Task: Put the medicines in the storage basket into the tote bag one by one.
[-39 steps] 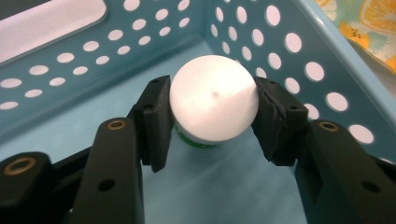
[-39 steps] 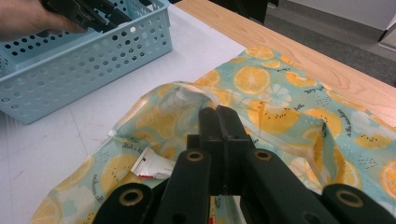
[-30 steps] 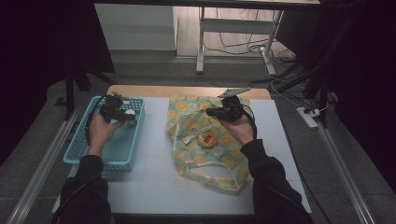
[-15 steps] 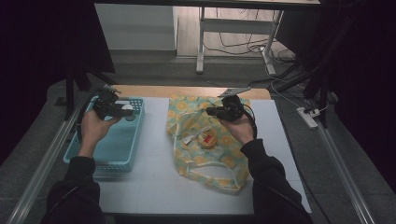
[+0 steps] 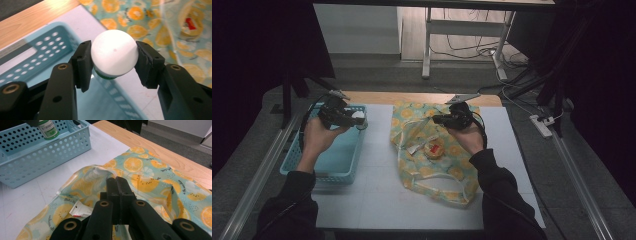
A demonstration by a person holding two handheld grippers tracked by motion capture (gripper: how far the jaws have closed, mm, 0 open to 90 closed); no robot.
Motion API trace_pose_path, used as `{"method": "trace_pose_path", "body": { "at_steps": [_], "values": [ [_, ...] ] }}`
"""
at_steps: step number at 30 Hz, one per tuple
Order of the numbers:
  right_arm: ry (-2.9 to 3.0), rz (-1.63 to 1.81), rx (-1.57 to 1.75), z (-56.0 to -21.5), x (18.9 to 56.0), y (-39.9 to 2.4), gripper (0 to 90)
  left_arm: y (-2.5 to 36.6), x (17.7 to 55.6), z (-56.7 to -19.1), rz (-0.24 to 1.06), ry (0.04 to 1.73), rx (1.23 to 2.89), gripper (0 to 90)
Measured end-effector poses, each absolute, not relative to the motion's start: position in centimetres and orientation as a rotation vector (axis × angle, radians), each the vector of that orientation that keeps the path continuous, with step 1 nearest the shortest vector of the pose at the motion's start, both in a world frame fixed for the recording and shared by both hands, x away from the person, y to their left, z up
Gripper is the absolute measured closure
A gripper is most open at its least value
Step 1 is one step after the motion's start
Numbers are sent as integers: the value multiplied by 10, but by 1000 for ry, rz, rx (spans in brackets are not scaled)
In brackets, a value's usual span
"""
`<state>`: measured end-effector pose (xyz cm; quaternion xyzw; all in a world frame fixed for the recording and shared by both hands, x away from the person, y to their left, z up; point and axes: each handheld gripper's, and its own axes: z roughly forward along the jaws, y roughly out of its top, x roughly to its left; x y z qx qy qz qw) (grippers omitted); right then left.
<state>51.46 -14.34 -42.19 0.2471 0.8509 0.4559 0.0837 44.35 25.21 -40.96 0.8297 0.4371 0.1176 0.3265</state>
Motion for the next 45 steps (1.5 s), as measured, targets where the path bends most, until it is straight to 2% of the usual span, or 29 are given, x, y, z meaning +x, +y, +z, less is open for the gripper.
{"method": "trace_pose_path", "body": {
  "at_steps": [20, 45],
  "values": [
    [2541, 1362, 743, -422, 515, -145, 900, 170, 441, -400, 244, 893, 2260, 509],
    [2538, 1368, 754, -423, 517, -146, 900, 72, 451, -419, 182, 681, 2332, 509]
  ]
}}
